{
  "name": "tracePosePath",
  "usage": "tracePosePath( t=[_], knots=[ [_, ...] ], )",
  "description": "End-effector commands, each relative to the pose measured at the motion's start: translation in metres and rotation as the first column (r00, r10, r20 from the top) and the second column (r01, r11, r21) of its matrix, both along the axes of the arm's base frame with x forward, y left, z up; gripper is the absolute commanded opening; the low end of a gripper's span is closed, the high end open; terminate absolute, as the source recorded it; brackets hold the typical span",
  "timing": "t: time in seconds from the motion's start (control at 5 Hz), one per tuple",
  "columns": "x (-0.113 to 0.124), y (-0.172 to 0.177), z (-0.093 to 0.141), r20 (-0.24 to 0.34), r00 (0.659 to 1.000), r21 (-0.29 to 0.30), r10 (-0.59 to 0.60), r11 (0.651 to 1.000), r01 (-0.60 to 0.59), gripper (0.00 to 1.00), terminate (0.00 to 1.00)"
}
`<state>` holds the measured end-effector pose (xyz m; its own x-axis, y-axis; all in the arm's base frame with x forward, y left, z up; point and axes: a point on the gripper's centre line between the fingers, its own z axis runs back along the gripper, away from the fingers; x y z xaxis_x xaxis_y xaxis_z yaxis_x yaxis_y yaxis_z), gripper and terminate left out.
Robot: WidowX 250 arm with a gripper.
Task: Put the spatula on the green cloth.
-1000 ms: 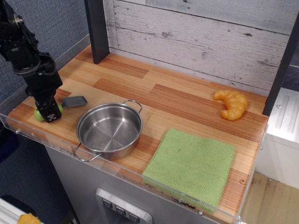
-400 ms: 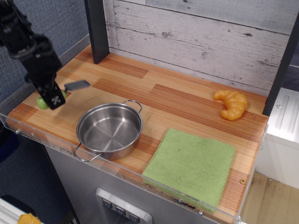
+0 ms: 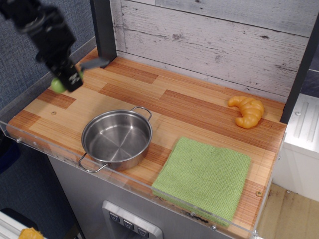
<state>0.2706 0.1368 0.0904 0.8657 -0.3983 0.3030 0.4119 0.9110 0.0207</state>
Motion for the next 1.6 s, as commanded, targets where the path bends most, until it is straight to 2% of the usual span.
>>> tracePosePath(
  t=[0.0,0.2,0.4,0.6,1.0,1.4],
  knots=[
    [0.02,-0.051,0.049,0.119,0.993,0.016,-0.012,1.0,0.01,0.0,0.0],
    [0.02,-0.087,0.049,0.116,0.991,-0.003,-0.07,0.997,0.071,0.0,0.0],
    [0.003,-0.129,0.041,0.092,0.987,-0.041,-0.131,0.99,0.136,0.0,0.0],
    [-0.017,-0.154,0.025,0.058,0.979,-0.046,-0.196,0.979,0.199,0.0,0.0],
    [-0.04,-0.178,-0.003,0.004,0.962,-0.05,-0.272,0.961,0.272,0.0,0.0],
    [-0.037,-0.182,-0.032,-0.047,0.942,-0.014,-0.332,0.943,0.332,0.0,0.0]
  ],
)
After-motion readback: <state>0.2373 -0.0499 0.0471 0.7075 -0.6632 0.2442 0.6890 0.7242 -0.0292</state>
